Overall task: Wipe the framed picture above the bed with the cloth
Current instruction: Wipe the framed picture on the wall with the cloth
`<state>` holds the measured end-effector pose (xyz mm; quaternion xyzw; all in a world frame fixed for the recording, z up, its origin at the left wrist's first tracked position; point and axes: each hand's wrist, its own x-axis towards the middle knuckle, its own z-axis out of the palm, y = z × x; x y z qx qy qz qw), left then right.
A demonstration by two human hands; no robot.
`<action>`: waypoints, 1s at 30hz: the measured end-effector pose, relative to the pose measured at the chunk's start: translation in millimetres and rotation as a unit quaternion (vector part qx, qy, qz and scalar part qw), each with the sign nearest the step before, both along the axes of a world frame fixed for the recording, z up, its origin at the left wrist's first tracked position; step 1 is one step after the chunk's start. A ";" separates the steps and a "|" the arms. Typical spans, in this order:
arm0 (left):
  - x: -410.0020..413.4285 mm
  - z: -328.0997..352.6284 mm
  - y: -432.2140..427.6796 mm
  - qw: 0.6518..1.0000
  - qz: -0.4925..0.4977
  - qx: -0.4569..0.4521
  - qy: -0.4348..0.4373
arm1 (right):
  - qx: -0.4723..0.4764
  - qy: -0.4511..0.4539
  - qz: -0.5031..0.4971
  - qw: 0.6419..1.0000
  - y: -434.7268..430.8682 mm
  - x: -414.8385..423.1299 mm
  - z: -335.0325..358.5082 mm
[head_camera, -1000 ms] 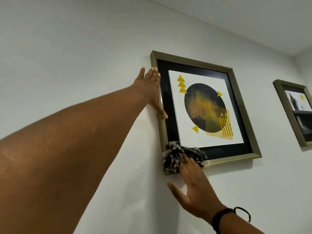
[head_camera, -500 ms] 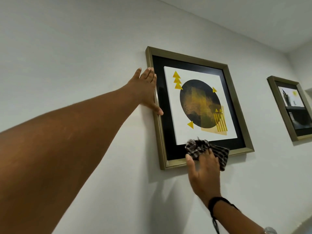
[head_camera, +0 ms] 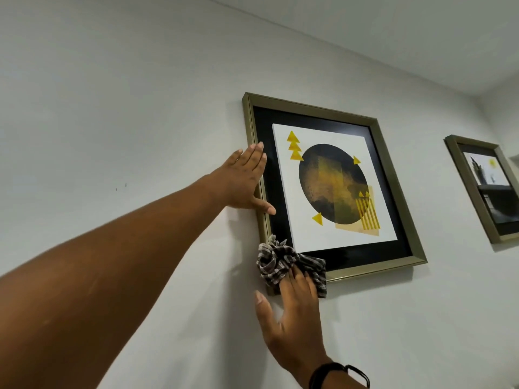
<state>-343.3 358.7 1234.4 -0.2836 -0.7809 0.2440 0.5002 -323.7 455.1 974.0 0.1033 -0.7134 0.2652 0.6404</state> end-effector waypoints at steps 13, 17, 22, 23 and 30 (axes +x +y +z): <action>1.1 8.8 -2.0 1.000 0.003 -0.015 0.001 | 0.174 -0.029 -0.094 0.980 100.3 -4.1 -13.4; 2.3 8.3 -1.9 1.000 0.001 -0.014 0.004 | 0.101 -0.082 -0.142 0.981 152.7 -5.2 -22.2; -0.4 6.6 -2.4 1.000 -0.006 -0.014 0.016 | -0.085 -0.090 -0.107 0.986 170.8 -4.3 -9.6; -1.0 6.3 -2.4 1.000 -0.006 -0.016 0.023 | -0.095 -0.088 -0.101 0.986 163.3 -5.0 -6.1; -6.5 1.1 -4.5 0.999 -0.022 -0.014 0.022 | 0.022 -0.033 -0.043 0.998 51.3 -3.9 -16.4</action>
